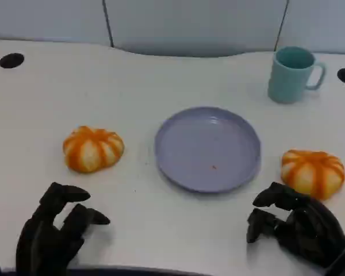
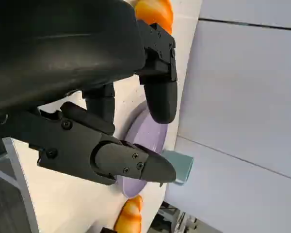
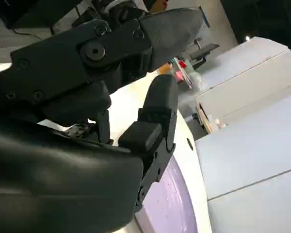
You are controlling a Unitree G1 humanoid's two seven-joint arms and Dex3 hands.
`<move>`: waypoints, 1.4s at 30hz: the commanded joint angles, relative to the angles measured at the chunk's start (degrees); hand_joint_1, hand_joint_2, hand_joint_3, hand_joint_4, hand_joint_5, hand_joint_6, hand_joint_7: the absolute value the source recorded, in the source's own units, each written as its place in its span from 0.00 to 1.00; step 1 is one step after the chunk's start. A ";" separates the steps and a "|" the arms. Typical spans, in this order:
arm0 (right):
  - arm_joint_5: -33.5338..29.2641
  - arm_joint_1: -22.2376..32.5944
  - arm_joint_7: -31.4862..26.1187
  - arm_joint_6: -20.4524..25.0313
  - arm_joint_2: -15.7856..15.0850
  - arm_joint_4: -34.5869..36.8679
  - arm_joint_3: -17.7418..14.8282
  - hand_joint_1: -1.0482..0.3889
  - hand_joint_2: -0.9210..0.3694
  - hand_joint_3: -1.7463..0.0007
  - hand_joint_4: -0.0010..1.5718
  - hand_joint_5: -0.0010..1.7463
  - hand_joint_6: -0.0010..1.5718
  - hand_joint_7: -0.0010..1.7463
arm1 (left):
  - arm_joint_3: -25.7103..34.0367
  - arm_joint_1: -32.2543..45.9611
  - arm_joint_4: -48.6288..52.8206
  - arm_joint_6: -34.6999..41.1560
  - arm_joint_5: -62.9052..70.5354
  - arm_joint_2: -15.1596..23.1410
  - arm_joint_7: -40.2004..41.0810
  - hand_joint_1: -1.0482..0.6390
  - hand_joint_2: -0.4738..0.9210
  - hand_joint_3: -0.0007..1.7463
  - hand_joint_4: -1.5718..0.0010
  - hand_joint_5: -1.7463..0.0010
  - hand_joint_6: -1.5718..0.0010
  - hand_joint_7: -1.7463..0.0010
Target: Grasp the bread from the table and place it into the plate.
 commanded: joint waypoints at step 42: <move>-2.33 1.83 -3.31 -0.35 -0.03 0.69 1.00 0.37 0.00 0.98 0.40 0.83 0.49 0.48 | -7.28 -5.70 -8.48 -10.61 29.82 11.18 19.75 0.31 1.00 0.01 0.90 0.15 0.80 0.54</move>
